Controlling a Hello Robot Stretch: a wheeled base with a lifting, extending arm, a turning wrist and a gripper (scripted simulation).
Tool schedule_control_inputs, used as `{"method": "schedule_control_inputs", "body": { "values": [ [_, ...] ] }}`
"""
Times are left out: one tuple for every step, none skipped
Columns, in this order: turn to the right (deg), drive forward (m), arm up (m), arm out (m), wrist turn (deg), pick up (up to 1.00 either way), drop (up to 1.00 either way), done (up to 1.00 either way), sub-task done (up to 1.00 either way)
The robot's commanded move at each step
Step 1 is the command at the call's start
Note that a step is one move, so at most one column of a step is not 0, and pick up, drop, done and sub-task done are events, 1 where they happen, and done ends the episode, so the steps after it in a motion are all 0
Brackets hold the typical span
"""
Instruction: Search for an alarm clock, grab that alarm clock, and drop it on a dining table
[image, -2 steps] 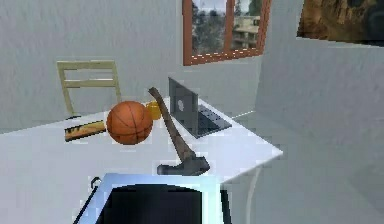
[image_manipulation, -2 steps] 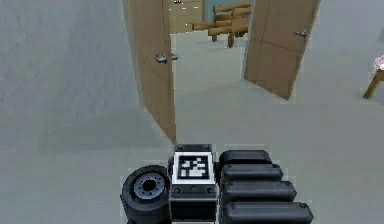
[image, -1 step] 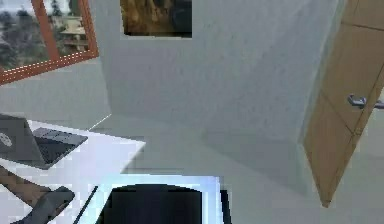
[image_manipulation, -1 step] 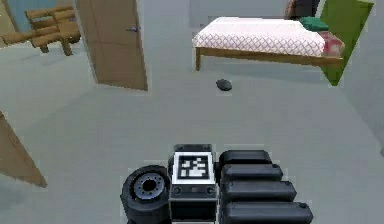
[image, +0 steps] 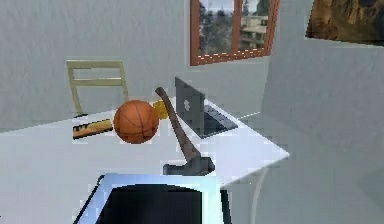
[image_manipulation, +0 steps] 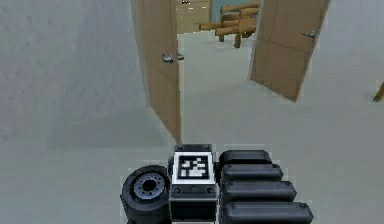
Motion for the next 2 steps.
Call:
{"method": "schedule_control_inputs", "body": {
  "values": [
    [33.0,0.0,0.0,0.0,0.0,0.0,0.0,0.0,0.0],
    [-45.0,0.0,0.0,0.0,0.0,0.0,0.0,0.0,0.0]
  ]
}}
